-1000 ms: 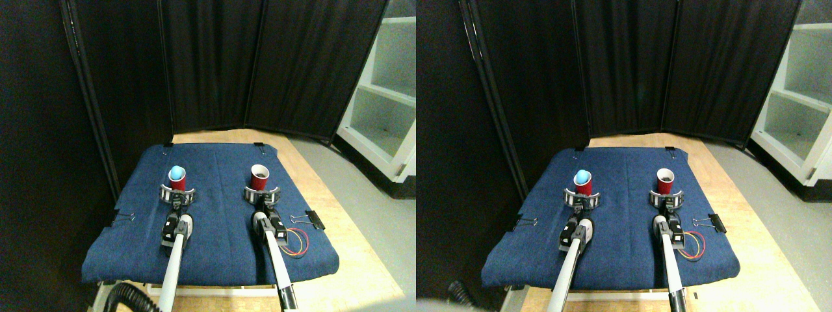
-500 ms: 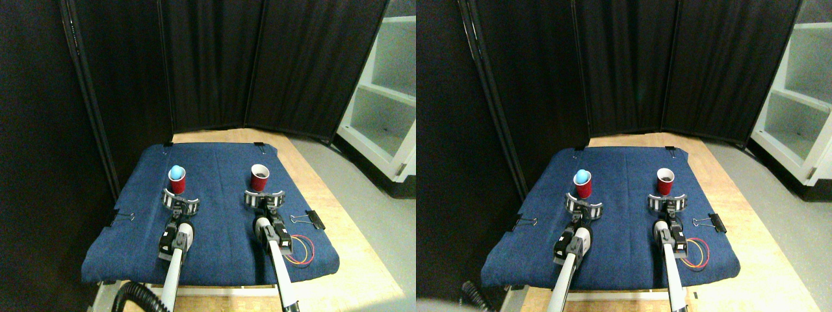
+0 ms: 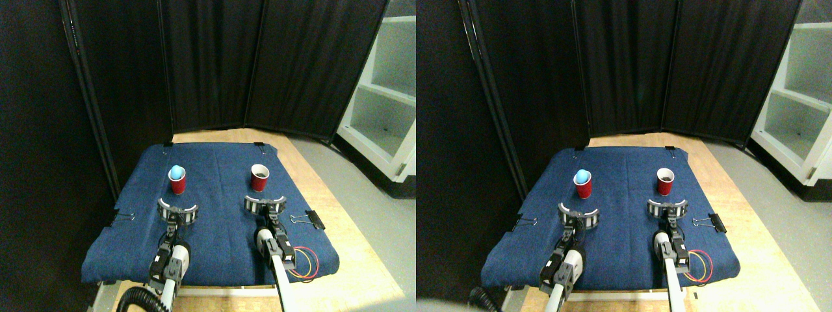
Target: Pour (bimanual)
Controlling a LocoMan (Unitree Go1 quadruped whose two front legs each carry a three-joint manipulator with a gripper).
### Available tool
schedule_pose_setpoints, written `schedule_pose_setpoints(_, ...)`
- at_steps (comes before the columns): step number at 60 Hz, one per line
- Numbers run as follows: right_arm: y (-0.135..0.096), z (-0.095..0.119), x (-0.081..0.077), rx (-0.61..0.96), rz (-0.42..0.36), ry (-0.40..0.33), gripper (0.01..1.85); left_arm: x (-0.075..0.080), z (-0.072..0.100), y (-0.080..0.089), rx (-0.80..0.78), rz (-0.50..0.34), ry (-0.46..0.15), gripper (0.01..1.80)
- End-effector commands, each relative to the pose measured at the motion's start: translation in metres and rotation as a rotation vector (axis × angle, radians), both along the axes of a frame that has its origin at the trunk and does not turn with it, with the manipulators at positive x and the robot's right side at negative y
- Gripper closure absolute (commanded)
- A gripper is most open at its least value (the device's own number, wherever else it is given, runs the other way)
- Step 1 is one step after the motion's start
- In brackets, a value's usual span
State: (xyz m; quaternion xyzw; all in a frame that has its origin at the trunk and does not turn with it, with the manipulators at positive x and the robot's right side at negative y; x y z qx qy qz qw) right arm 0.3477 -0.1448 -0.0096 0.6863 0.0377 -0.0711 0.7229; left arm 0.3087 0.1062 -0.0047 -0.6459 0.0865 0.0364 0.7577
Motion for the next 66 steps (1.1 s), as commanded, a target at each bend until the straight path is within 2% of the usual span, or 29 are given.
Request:
schedule_pose_setpoints(1, 0.002, 0.015, -0.001, -0.011, -0.008, -0.072, 0.52, -0.003, 0.015, -0.002, -0.014, -0.026, -0.065, 0.64)
schedule_pose_setpoints(11, 0.007, 0.024, -0.004, -0.008, 0.019, -0.098, 0.50, -0.008, 0.021, -0.002, 0.007, -0.021, -0.072, 0.61)
schedule_pose_setpoints(26, 0.013, 0.026, -0.004, -0.011, 0.040, -0.110, 0.52, -0.009, 0.017, 0.002, -0.005, -0.018, -0.085, 0.65)
schedule_pose_setpoints(32, 0.015, 0.026, -0.007, -0.014, 0.032, -0.108, 0.51, -0.011, 0.017, 0.003, -0.006, -0.042, -0.088, 0.66)
schedule_pose_setpoints(46, 0.017, 0.029, -0.014, -0.018, 0.035, -0.113, 0.52, -0.018, 0.018, 0.003, -0.007, -0.038, -0.096, 0.72)
schedule_pose_setpoints(66, 0.021, 0.034, -0.018, -0.005, 0.048, -0.120, 0.49, -0.019, 0.016, 0.004, -0.029, -0.034, -0.095, 0.67)
